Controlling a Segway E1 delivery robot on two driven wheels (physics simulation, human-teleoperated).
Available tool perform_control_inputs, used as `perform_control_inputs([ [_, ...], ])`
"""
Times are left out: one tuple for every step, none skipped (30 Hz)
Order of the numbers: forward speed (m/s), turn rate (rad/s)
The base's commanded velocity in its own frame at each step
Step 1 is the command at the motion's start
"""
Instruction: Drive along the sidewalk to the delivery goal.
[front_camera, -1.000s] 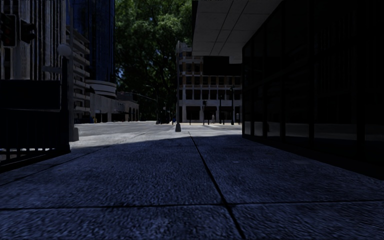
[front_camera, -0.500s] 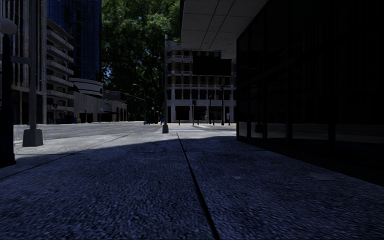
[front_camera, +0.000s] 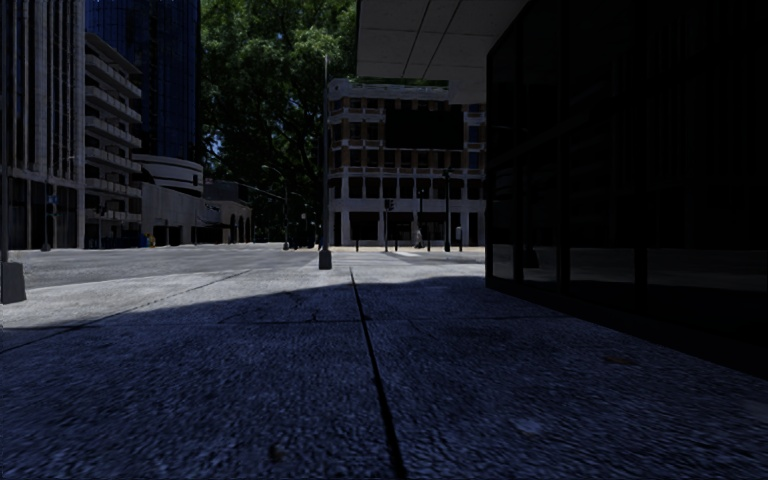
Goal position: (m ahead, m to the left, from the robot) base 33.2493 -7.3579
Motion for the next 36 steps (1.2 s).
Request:
perform_control_inputs([
  [2.00, 0.00],
  [2.00, 0.00],
  [2.00, 0.00],
  [2.00, 0.00],
  [2.00, 0.00],
  [2.00, 0.00],
  [2.00, 0.00],
  [2.00, 0.00],
  [2.00, 0.00],
  [2.00, 0.00],
  [2.00, 0.00],
  [2.00, 0.00],
  [2.00, 0.00],
  [2.00, 0.00],
  [2.00, 0.00],
  [2.00, 0.00],
  [2.00, 0.00],
  [2.00, 0.00],
  [2.00, 0.00],
  [2.00, 0.00],
  [2.00, 0.00],
  [2.00, 0.00],
  [2.00, 0.00],
  [2.00, 0.00],
  [2.00, 0.00],
  [2.00, 0.00],
  [2.00, 0.00],
  [2.00, 0.00],
  [2.00, 0.00],
  [2.00, 0.00],
  [2.00, 0.00],
  [2.00, 0.00],
  [2.00, 0.00],
  [2.00, 0.00],
  [2.00, 0.00],
  [2.00, 0.00],
])
